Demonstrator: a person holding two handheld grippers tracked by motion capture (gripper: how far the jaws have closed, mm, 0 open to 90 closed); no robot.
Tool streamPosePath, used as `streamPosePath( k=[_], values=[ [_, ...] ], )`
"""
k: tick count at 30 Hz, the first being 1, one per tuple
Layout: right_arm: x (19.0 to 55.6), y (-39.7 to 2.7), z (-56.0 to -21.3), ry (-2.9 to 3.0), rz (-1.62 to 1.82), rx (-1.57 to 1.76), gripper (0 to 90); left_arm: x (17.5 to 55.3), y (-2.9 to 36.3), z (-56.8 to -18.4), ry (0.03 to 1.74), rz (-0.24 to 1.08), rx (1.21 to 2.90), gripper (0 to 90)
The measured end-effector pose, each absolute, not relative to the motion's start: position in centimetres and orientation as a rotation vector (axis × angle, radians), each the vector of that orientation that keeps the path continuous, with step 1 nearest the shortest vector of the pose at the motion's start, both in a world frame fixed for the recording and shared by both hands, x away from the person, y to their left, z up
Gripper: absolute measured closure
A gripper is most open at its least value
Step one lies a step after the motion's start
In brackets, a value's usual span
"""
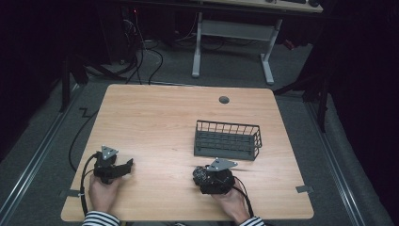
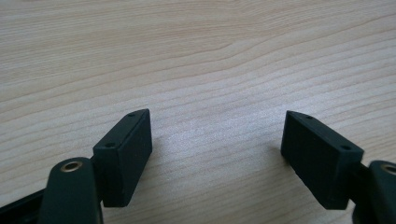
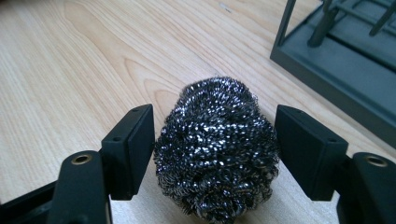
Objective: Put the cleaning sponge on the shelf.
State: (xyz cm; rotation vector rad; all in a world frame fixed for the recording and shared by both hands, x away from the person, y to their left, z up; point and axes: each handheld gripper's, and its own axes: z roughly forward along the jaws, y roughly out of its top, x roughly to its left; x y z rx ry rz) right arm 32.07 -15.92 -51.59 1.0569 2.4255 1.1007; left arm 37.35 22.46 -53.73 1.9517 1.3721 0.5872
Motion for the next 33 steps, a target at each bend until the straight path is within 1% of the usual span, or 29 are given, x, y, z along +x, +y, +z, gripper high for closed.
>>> streamPosePath(
  k=[3,12,20,33],
  values=[
    [32.2,-16.0,-52.0,2.435,1.087,1.075,32.8,37.4,22.5,-53.7,1.372,0.588,1.951,25.2],
    [32.5,-15.8,-52.3,2.464,1.07,1.063,34.8,37.4,22.5,-53.7,1.373,0.588,1.952,25.2],
    [32.2,-15.9,-52.2,2.455,1.064,1.041,39.7,37.4,22.4,-53.7,1.374,0.589,1.951,25.2],
    [31.5,-18.4,-50.2,2.397,1.191,1.102,40.0,37.4,22.5,-53.7,1.374,0.589,1.951,25.3]
  ],
)
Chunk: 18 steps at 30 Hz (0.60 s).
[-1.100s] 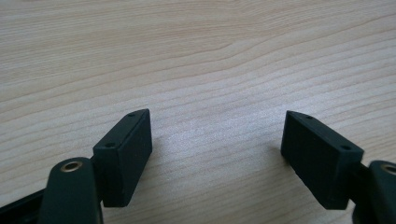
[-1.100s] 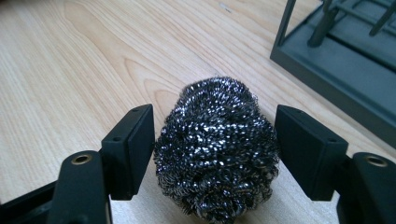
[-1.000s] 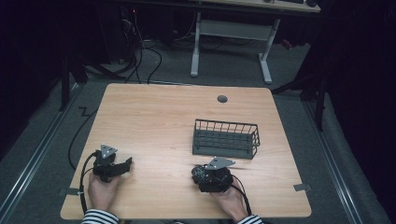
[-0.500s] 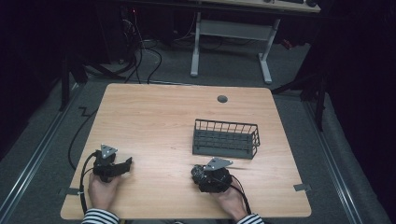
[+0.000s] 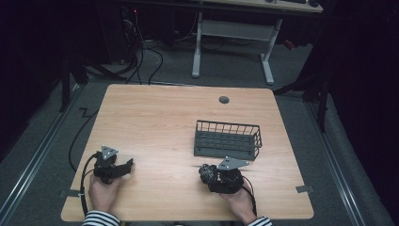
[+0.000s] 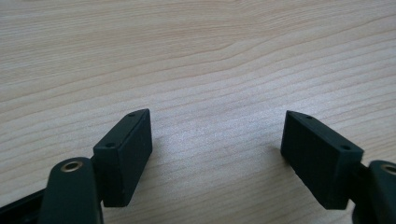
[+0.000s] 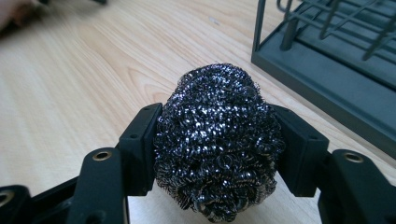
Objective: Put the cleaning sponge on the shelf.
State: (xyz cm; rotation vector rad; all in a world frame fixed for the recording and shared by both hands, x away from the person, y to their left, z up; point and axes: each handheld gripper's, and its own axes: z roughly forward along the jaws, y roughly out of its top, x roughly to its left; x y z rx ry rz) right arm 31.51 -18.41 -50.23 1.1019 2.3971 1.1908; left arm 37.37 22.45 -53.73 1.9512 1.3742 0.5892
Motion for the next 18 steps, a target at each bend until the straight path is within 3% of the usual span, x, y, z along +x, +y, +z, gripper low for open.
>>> streamPosePath(
  k=[18],
  values=[
    [32.2,-23.7,-43.6,2.253,1.295,1.129,39.5,37.4,22.5,-53.7,1.374,0.585,1.949,25.3]
  ],
)
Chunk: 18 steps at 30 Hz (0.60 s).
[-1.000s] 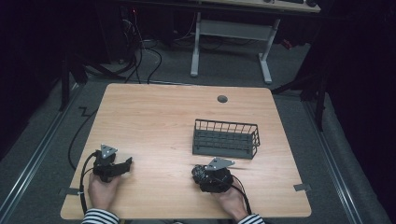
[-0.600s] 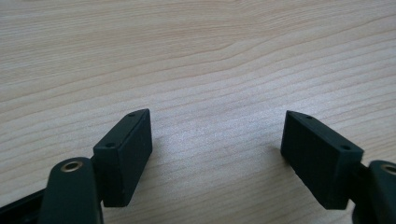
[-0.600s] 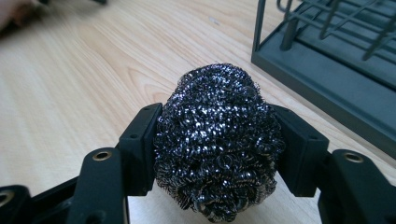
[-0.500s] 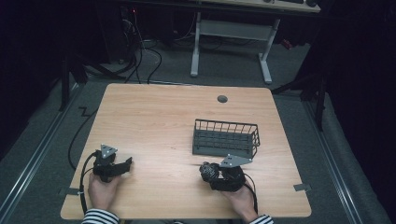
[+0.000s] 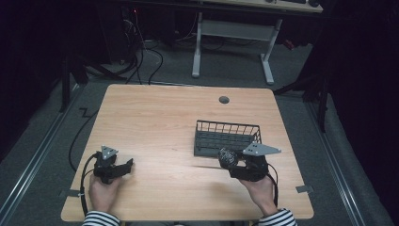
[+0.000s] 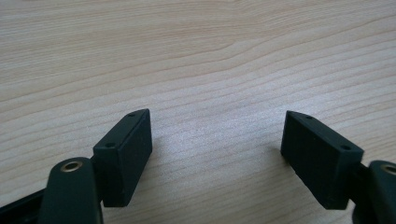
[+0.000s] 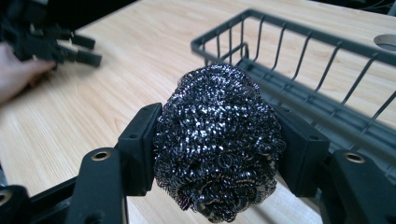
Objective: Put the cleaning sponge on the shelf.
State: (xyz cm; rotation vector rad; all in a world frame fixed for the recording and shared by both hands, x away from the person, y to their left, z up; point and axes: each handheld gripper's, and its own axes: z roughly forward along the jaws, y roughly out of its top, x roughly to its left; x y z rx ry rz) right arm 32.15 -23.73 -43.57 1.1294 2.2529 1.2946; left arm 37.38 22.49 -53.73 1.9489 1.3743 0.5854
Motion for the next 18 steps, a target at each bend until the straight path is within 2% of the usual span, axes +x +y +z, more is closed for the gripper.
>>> streamPosePath(
  k=[18],
  values=[
    [36.3,-26.1,-40.4,2.148,1.237,1.206,39.4,37.4,22.5,-53.7,1.374,0.585,1.949,25.3]
  ],
)
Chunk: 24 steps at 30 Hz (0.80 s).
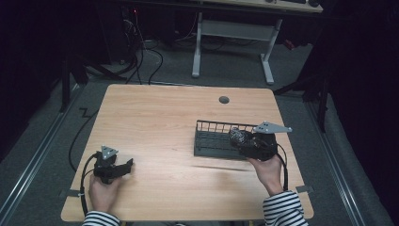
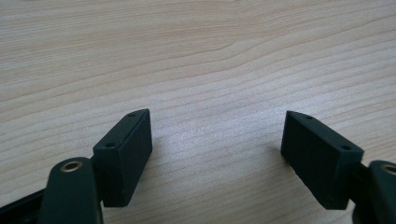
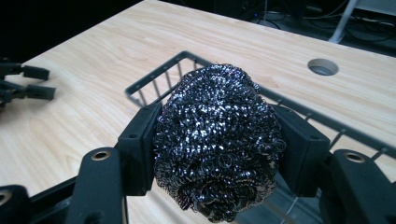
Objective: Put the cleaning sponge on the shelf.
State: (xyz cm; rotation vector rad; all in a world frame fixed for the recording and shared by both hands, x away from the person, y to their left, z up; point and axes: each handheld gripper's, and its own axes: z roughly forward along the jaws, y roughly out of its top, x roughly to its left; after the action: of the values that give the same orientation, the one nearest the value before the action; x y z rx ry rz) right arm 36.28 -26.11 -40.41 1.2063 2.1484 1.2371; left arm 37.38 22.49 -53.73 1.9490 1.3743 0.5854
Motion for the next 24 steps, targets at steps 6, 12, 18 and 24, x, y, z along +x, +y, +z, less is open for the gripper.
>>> streamPosePath(
  k=[6,12,18,24],
  values=[
    [37.7,-26.1,-40.3,2.144,1.195,1.221,39.4,37.4,22.5,-53.7,1.374,0.587,1.95,25.3],
    [39.3,-26.1,-40.9,2.151,1.155,1.271,39.2,37.4,22.5,-53.7,1.374,0.585,1.949,25.3],
    [40.9,-26.0,-42.0,2.171,1.085,1.316,38.8,37.4,22.5,-53.7,1.374,0.586,1.95,25.3],
    [42.1,-25.9,-43.0,2.196,1.025,1.351,38.1,37.4,22.5,-53.7,1.374,0.586,1.95,25.3]
  ],
)
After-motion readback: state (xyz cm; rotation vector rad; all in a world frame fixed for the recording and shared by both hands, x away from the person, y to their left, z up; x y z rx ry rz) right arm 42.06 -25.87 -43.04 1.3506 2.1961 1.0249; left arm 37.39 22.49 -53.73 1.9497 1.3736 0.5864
